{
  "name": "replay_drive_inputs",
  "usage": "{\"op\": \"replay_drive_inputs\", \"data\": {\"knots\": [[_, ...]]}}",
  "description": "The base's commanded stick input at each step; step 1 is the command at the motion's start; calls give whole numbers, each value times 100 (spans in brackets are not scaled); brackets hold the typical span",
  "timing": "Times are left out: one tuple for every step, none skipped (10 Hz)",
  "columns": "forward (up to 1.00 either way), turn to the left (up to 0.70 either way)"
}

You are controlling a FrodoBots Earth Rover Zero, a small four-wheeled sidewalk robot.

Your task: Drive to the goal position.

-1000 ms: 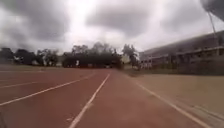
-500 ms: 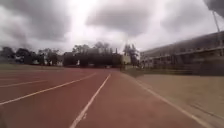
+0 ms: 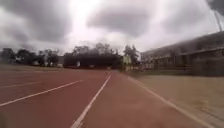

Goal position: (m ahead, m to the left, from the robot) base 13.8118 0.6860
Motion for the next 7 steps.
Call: {"op": "replay_drive_inputs", "data": {"knots": [[70, 0], [70, 0], [70, 0], [70, 0], [70, 0], [70, 0], [70, 0]]}}
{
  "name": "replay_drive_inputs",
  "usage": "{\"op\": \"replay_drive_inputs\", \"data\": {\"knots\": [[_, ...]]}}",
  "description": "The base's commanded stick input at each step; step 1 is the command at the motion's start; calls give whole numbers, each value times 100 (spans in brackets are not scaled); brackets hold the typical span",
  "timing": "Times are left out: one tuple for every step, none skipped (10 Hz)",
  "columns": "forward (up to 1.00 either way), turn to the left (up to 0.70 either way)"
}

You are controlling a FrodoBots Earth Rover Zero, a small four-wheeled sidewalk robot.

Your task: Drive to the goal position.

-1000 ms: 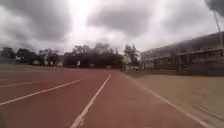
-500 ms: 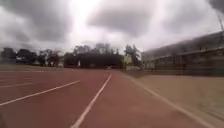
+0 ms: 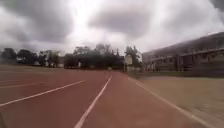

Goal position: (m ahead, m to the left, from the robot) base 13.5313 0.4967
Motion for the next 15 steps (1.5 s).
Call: {"op": "replay_drive_inputs", "data": {"knots": [[70, 0], [70, 0], [70, 0], [70, 0], [70, 0], [70, 0], [70, 0], [70, 0], [70, 0], [70, 0], [70, 0], [70, 0], [70, 0], [70, 0], [70, 0]]}}
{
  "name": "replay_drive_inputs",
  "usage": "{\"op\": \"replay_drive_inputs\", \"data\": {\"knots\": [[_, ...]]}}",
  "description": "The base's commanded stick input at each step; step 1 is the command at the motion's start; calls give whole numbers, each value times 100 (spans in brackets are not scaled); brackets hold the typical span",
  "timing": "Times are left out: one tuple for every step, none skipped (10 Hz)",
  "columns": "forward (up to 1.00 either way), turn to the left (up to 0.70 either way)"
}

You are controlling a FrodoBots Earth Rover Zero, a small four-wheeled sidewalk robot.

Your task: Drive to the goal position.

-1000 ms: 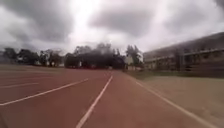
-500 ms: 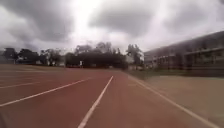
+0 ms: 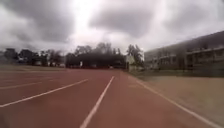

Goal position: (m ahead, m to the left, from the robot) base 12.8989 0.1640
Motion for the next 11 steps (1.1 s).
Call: {"op": "replay_drive_inputs", "data": {"knots": [[70, 0], [70, 0], [70, 0], [70, 0], [70, 0], [70, 0], [70, 0], [70, 0], [70, 0], [70, 0], [70, 0]]}}
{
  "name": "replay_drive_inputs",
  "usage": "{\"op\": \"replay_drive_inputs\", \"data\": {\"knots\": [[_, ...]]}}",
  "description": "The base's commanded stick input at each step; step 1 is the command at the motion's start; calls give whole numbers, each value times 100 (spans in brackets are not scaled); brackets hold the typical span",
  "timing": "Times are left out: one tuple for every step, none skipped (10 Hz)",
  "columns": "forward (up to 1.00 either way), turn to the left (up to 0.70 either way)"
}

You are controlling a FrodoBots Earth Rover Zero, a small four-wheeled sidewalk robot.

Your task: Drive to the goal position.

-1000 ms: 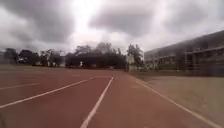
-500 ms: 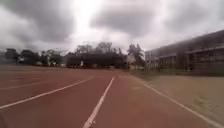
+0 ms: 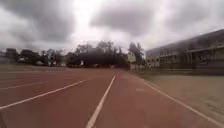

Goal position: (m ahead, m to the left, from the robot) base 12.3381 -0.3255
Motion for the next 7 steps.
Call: {"op": "replay_drive_inputs", "data": {"knots": [[70, 0], [70, 0], [70, 0], [70, 0], [70, 0], [70, 0], [70, 0]]}}
